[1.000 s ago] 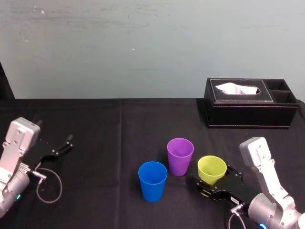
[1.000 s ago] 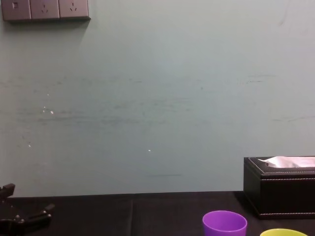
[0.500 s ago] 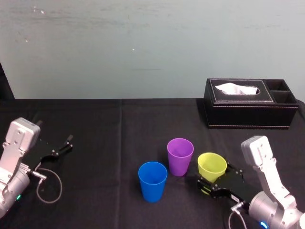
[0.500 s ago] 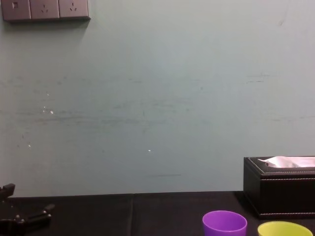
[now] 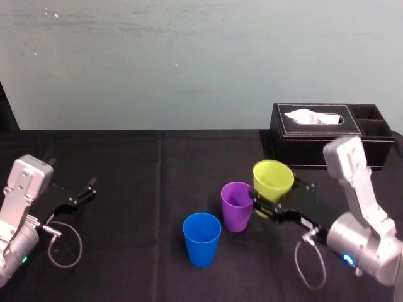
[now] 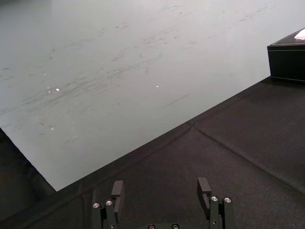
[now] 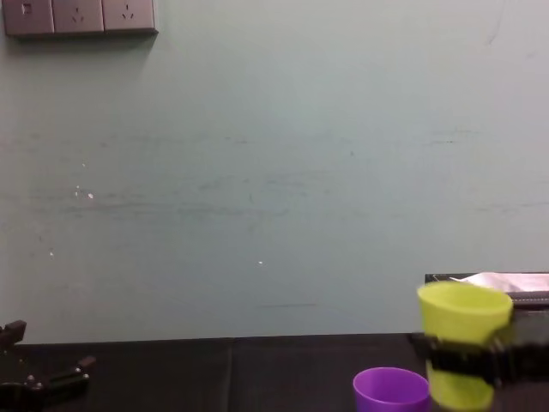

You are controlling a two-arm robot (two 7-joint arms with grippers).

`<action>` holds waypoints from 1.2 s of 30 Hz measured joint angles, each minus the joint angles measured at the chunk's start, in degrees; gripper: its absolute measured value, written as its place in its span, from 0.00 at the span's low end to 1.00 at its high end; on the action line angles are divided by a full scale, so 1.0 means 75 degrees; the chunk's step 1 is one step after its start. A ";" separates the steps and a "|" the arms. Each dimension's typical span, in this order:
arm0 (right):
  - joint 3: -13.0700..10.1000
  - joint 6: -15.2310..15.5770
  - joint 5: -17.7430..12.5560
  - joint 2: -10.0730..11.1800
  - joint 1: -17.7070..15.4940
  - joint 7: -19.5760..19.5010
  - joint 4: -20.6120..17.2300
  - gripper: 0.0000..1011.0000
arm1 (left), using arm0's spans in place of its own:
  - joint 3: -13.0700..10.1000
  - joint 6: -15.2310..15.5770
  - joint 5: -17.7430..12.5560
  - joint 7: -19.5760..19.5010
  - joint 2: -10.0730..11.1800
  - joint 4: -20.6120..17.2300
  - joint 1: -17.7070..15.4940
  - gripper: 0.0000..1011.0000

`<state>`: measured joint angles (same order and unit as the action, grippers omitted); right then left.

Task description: Stack the three plastic cups sequentially using one hand.

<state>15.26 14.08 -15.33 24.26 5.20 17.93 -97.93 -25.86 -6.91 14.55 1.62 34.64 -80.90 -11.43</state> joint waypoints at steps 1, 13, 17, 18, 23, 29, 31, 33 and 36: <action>0.0000 0.0000 0.0000 0.0000 0.0000 0.0000 0.0000 0.73 | 0.0000 0.0000 0.0000 0.0000 0.0000 0.0000 0.0000 0.99; 0.0331 0.0225 -0.0347 -0.0332 0.0983 0.0314 0.0785 0.72 | 0.0000 0.0000 0.0000 0.0000 0.0000 0.0000 0.0000 0.99; 0.0411 0.0175 -0.0395 -0.0388 0.1103 0.0316 0.0952 0.73 | 0.0000 0.0000 0.0000 0.0000 0.0000 0.0000 0.0000 0.99; 0.0425 0.0157 -0.0409 -0.0396 0.1122 0.0316 0.0986 0.73 | 0.0000 0.0000 0.0000 0.0000 0.0000 0.0000 0.0000 0.99; 0.0484 0.0032 -0.0483 -0.0466 0.1244 0.0310 0.1201 0.73 | 0.0000 0.0000 0.0000 0.0000 0.0000 0.0000 0.0000 0.99; 0.0582 -0.0036 -0.0533 -0.0516 0.1367 0.0308 0.1407 0.73 | 0.0000 0.0000 0.0000 0.0000 0.0000 0.0000 0.0000 0.99; 0.0610 -0.0047 -0.0536 -0.0526 0.1400 0.0308 0.1450 0.73 | 0.0000 0.0000 0.0000 0.0000 0.0000 0.0000 0.0000 0.99; 0.0650 -0.0055 -0.0539 -0.0540 0.1447 0.0307 0.1515 0.72 | 0.0000 0.0000 0.0000 0.0000 0.0000 0.0000 0.0000 0.99; 0.0695 -0.0063 -0.0544 -0.0558 0.1510 0.0309 0.1599 0.73 | 0.0000 0.0000 0.0000 0.0000 0.0000 0.0000 0.0000 0.99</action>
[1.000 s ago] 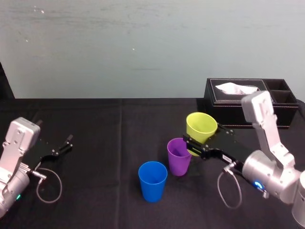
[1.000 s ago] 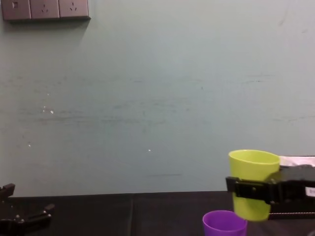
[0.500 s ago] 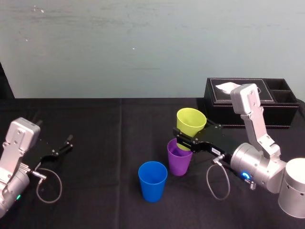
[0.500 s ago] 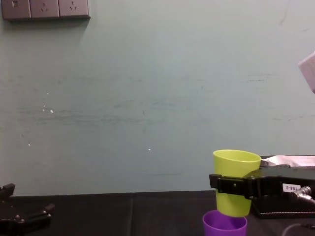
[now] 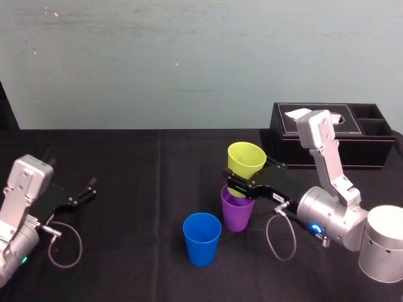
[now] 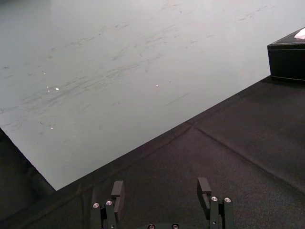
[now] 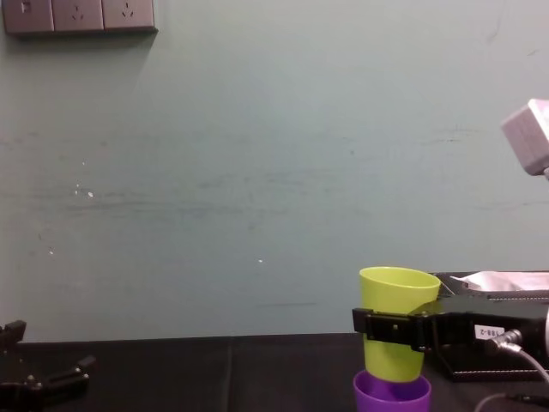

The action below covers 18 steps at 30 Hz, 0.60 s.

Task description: Stack the three plastic cups sequentially using one hand.

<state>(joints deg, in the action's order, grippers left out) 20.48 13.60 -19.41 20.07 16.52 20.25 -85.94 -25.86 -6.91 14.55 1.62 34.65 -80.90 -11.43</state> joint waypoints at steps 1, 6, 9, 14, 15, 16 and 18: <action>0.0010 -0.0004 0.0000 -0.0001 0.0012 0.0000 0.0018 0.72 | 0.0000 0.0000 0.0000 0.0000 0.0000 0.0000 0.0000 0.99; 0.0071 -0.0015 0.0007 -0.0017 0.0076 -0.0001 0.0100 0.73 | 0.0000 0.0000 0.0000 0.0000 0.0000 0.0000 0.0000 0.99; 0.0105 -0.0018 0.0016 -0.0018 0.0105 -0.0001 0.0145 0.73 | 0.0000 0.0000 0.0000 0.0000 0.0000 0.0000 0.0000 0.99; 0.0144 -0.0022 0.0032 -0.0011 0.0124 -0.0001 0.0198 0.73 | 0.0000 0.0000 0.0000 0.0000 0.0000 0.0000 0.0000 0.99; 0.0150 -0.0022 0.0038 -0.0010 0.0126 0.0000 0.0206 0.73 | 0.0000 0.0000 0.0000 0.0000 0.0000 0.0000 0.0000 0.99; 0.0161 -0.0022 0.0048 -0.0007 0.0134 0.0001 0.0230 0.73 | 0.0000 0.0000 0.0000 0.0000 0.0000 0.0000 0.0000 0.99; 0.0170 -0.0025 0.0060 -0.0003 0.0138 0.0002 0.0250 0.73 | 0.0000 0.0000 0.0000 0.0000 0.0000 0.0000 0.0000 0.99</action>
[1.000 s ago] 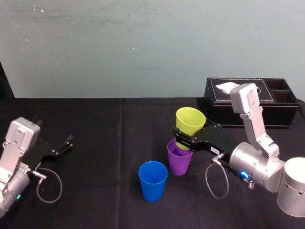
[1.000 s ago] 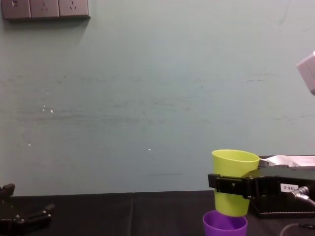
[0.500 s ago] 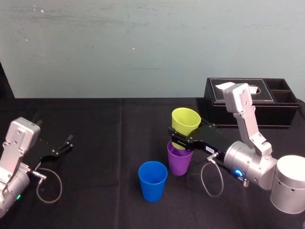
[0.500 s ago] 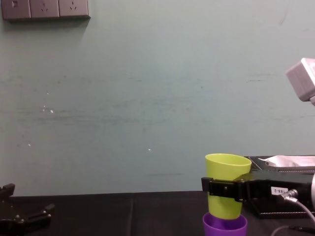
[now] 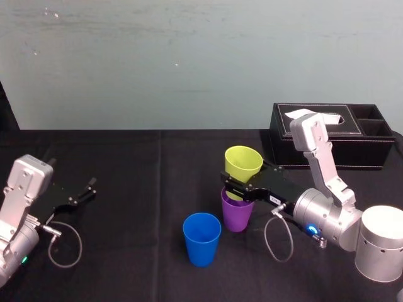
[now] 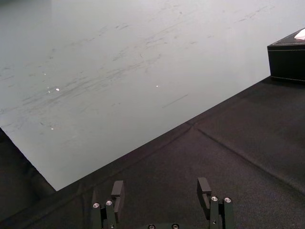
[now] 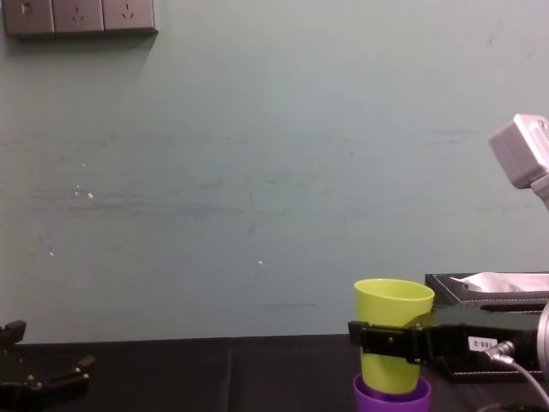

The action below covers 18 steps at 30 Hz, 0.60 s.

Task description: Stack the three plastic cups sequentially using one hand.

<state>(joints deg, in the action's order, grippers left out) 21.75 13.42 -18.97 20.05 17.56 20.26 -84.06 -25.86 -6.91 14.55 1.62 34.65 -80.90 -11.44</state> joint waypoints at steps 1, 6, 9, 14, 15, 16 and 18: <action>0.0009 -0.0003 0.0011 0.0003 0.0003 0.0000 0.0018 0.73 | 0.0000 0.0000 0.0000 0.0000 0.0000 0.0000 0.0000 0.99; 0.0027 -0.0021 0.0052 0.0018 0.0007 0.0002 0.0070 0.72 | 0.0000 0.0000 0.0000 0.0000 0.0000 0.0000 0.0000 0.99; 0.0048 -0.0030 0.0075 0.0018 0.0013 0.0006 0.0112 0.73 | 0.0000 0.0000 0.0000 0.0000 0.0000 0.0000 0.0001 0.99; 0.0067 -0.0052 0.0107 0.0012 0.0017 0.0019 0.0164 0.73 | 0.0000 0.0000 0.0000 0.0000 0.0000 0.0000 0.0000 0.99; 0.0070 -0.0057 0.0113 0.0011 0.0018 0.0022 0.0170 0.72 | 0.0000 0.0000 0.0000 0.0000 0.0000 0.0000 0.0001 0.99; 0.0075 -0.0069 0.0126 0.0009 0.0018 0.0029 0.0184 0.73 | 0.0000 0.0000 0.0000 0.0000 0.0000 0.0000 0.0001 0.99; 0.0086 -0.0087 0.0142 0.0002 0.0023 0.0035 0.0202 0.72 | 0.0000 0.0000 0.0000 0.0000 0.0000 0.0000 0.0000 0.99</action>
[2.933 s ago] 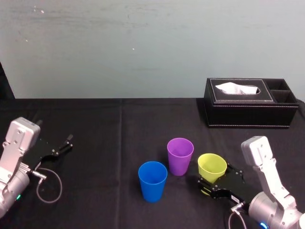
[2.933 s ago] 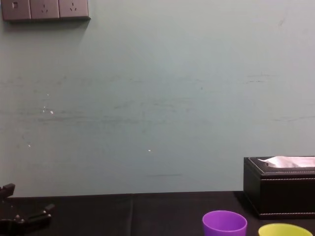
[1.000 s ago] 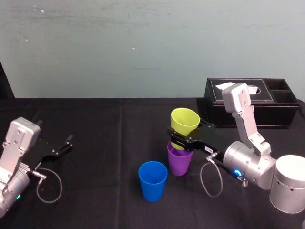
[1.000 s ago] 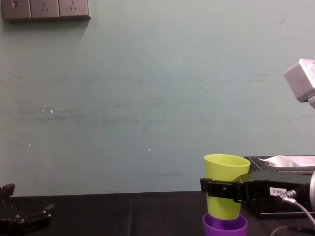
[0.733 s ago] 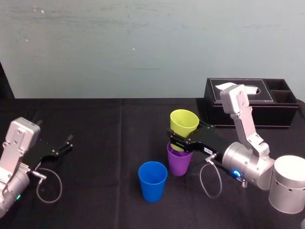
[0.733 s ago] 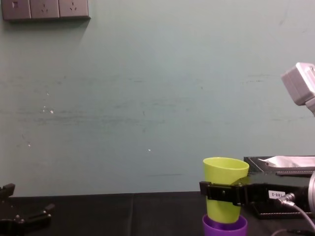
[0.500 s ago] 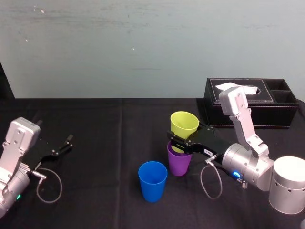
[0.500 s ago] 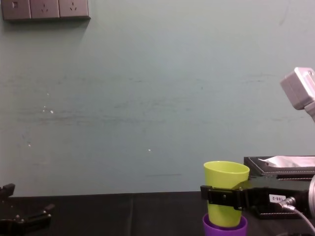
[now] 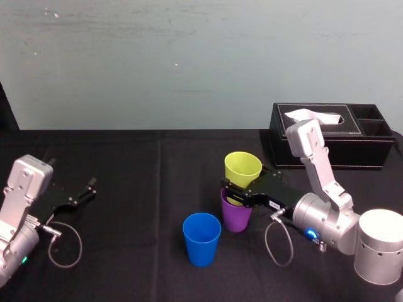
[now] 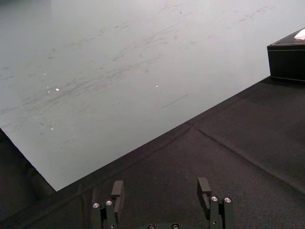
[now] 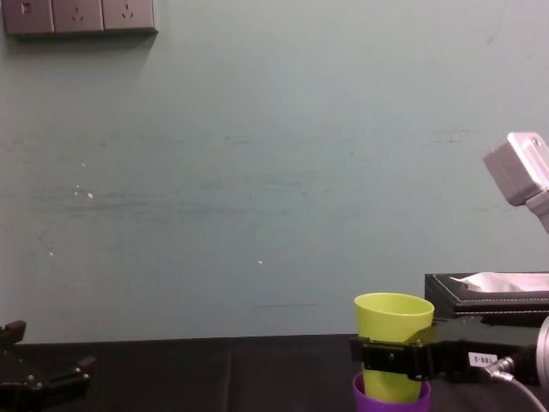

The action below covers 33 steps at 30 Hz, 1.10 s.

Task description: Stack the three plastic cups sequentially using one hand.

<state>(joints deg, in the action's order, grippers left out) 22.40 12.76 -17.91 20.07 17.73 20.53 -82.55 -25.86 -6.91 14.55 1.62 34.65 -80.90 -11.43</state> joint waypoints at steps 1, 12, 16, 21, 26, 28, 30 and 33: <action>0.0003 -0.0007 0.0011 -0.0002 0.0004 0.0002 0.0009 0.72 | 0.0000 0.0000 0.0000 0.0000 0.0000 0.0000 0.0000 0.99; 0.0019 -0.0055 0.0052 -0.0009 0.0017 0.0010 0.0049 0.73 | 0.0000 0.0000 0.0000 0.0000 0.0000 0.0000 0.0000 0.99; 0.0016 -0.0050 0.0049 -0.0009 0.0016 0.0010 0.0045 0.77 | 0.0000 0.0000 0.0000 0.0000 0.0000 0.0000 0.0000 0.99; 0.0013 -0.0045 0.0048 -0.0008 0.0014 0.0010 0.0041 0.88 | 0.0000 0.0000 0.0000 0.0000 0.0000 0.0000 0.0000 0.99; 0.0010 -0.0040 0.0046 -0.0009 0.0011 0.0010 0.0038 0.99 | 0.0000 0.0000 0.0000 0.0000 0.0000 0.0000 0.0000 0.99; 0.0008 -0.0039 0.0045 -0.0008 0.0010 0.0010 0.0037 0.99 | 0.0000 0.0000 0.0000 0.0000 0.0000 0.0000 0.0000 0.99; 0.0007 -0.0036 0.0044 -0.0009 0.0009 0.0010 0.0034 0.99 | -0.0001 0.0000 0.0000 0.0000 0.0000 0.0000 0.0000 0.99; 0.0006 -0.0034 0.0042 -0.0008 0.0009 0.0010 0.0031 0.99 | 0.0000 0.0000 0.0000 0.0000 0.0000 0.0000 0.0000 0.99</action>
<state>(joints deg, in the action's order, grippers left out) 22.44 12.51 -17.59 20.01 17.79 20.60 -82.32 -25.86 -6.91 14.55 1.62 34.64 -80.90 -11.43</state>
